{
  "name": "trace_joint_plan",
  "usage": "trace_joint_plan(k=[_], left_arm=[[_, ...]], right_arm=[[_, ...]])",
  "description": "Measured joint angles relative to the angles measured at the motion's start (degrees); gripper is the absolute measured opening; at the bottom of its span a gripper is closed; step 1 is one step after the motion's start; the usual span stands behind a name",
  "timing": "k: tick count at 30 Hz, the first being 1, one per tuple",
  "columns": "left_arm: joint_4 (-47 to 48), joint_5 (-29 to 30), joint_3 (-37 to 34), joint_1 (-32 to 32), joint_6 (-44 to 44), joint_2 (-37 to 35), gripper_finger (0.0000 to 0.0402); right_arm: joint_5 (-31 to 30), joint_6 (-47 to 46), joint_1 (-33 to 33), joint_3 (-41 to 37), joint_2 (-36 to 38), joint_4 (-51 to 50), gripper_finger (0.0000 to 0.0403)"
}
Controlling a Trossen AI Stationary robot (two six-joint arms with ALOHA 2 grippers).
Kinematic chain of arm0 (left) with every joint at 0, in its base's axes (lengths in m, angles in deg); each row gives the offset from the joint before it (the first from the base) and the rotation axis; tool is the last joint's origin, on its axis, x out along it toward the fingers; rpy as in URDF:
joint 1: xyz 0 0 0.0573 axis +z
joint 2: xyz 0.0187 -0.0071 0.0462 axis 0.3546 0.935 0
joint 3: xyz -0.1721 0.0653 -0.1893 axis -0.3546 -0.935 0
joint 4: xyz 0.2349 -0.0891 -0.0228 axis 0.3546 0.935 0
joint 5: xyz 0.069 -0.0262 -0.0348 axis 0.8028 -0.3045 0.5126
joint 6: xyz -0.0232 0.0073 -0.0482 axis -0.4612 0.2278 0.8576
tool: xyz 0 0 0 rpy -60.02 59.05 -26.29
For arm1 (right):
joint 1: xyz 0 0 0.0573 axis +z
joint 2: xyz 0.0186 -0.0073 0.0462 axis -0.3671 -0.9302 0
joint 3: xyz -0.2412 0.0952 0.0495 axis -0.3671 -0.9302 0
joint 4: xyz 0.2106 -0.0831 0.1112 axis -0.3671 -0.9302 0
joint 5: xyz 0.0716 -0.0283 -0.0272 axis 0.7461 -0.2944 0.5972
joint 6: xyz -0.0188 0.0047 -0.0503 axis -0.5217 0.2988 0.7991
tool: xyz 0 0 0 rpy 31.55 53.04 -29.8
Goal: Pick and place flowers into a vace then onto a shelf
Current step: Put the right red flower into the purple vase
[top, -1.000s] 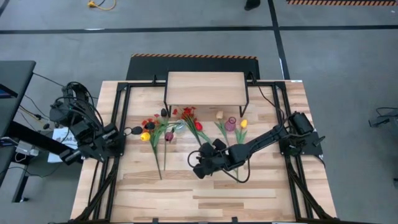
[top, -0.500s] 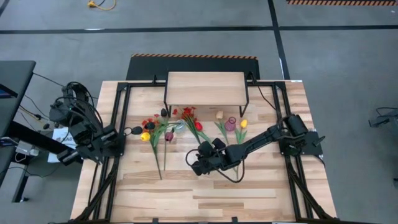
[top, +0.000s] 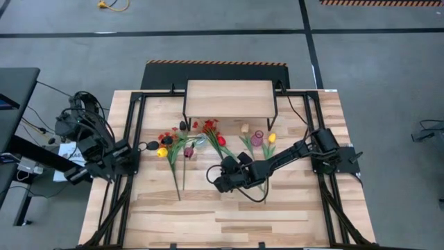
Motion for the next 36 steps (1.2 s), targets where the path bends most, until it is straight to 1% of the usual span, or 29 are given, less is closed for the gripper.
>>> trace_joint_plan(k=[7,14,19,36], left_arm=[[0.15,0.84,0.0,0.0,0.0,0.0,0.0016],[0.12,0.89,0.0,0.01,0.0,0.0,0.0016],[0.1,0.9,0.0,-0.01,0.0,0.0,0.0016],[0.58,1.04,0.0,0.0,-0.02,0.0,0.0016]], right_arm=[[-0.15,-0.04,-0.49,0.0,0.33,-1.75,0.0067],[1.39,-0.04,-1.44,-0.02,0.33,-2.95,0.0067],[2.21,-0.04,-1.95,0.0,0.33,-2.97,0.0067],[2.21,-0.04,-1.95,-0.02,0.33,-2.88,0.0067]])
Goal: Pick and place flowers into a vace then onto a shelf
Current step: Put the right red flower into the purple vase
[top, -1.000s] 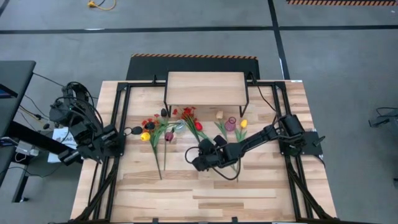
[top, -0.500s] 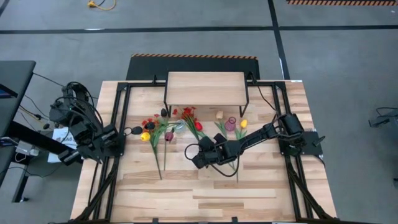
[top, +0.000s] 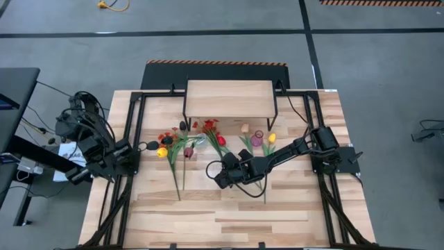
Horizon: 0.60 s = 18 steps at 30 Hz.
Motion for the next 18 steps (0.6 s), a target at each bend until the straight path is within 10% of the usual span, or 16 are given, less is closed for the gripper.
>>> trace_joint_plan(k=[18], left_arm=[[0.42,0.01,0.02,0.01,-0.02,0.0,0.0016]], right_arm=[[0.57,0.1,-0.11,0.06,-2.45,1.07,0.0067]])
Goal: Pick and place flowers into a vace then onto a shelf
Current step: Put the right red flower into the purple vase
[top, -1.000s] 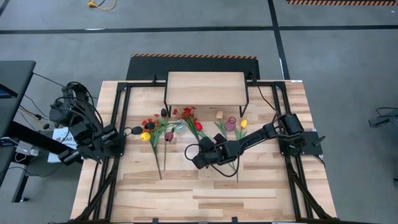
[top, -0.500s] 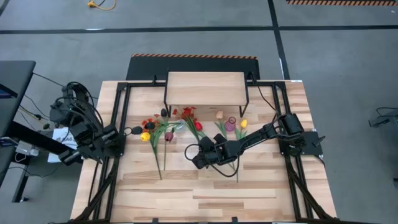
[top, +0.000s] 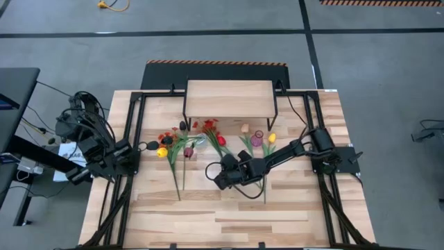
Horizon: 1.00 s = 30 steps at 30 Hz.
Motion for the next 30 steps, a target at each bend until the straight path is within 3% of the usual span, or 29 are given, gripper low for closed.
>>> trace_joint_plan(k=[13,30], left_arm=[[-0.13,-0.02,0.0,0.0,0.0,0.0,0.0016],[-0.01,-0.03,0.0,0.0,0.0,0.0,0.0016]], right_arm=[[3.02,-0.08,-0.68,0.09,-2.01,1.78,0.0067],[-3.46,5.58,0.92,-0.17,0.44,2.7,0.0067]])
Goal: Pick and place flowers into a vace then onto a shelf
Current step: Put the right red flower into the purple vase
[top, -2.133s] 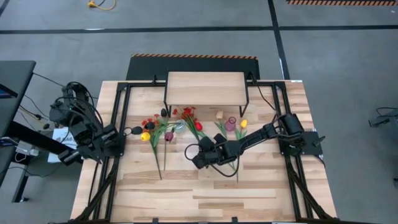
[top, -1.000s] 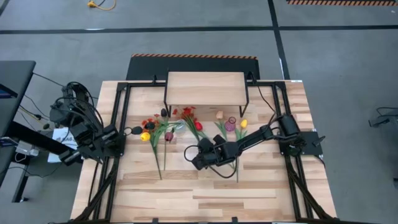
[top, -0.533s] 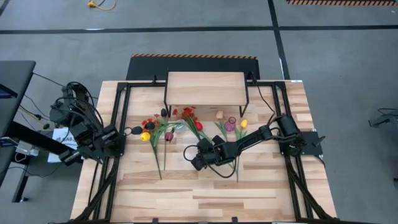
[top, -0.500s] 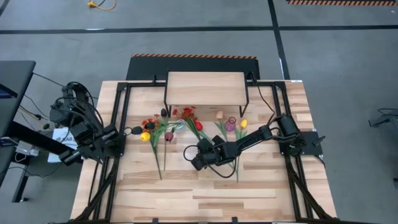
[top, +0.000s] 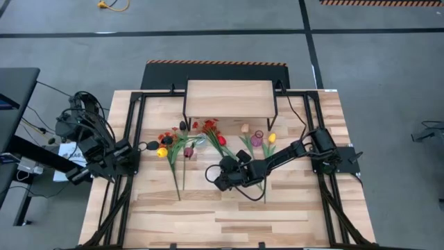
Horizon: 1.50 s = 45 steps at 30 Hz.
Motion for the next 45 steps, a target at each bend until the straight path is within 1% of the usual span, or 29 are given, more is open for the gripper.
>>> trace_joint_plan(k=[9,25,34,45], left_arm=[[-0.01,-0.01,0.0,0.0,0.0,0.0,0.0016],[-0.03,-0.01,0.0,0.0,0.02,0.0,0.0016],[-0.05,-0.02,0.0,0.0,0.02,0.0,0.0016],[-0.05,-0.03,0.0,0.0,0.02,0.0,0.0016]], right_arm=[[-1.45,0.4,-0.74,0.02,0.02,-1.02,0.0067],[-1.64,0.36,-1.14,0.11,0.13,-4.62,0.0067],[-1.39,0.36,-1.14,0.11,0.15,-4.63,0.0067],[0.93,0.38,-1.75,0.15,-0.17,-4.68,0.0067]])
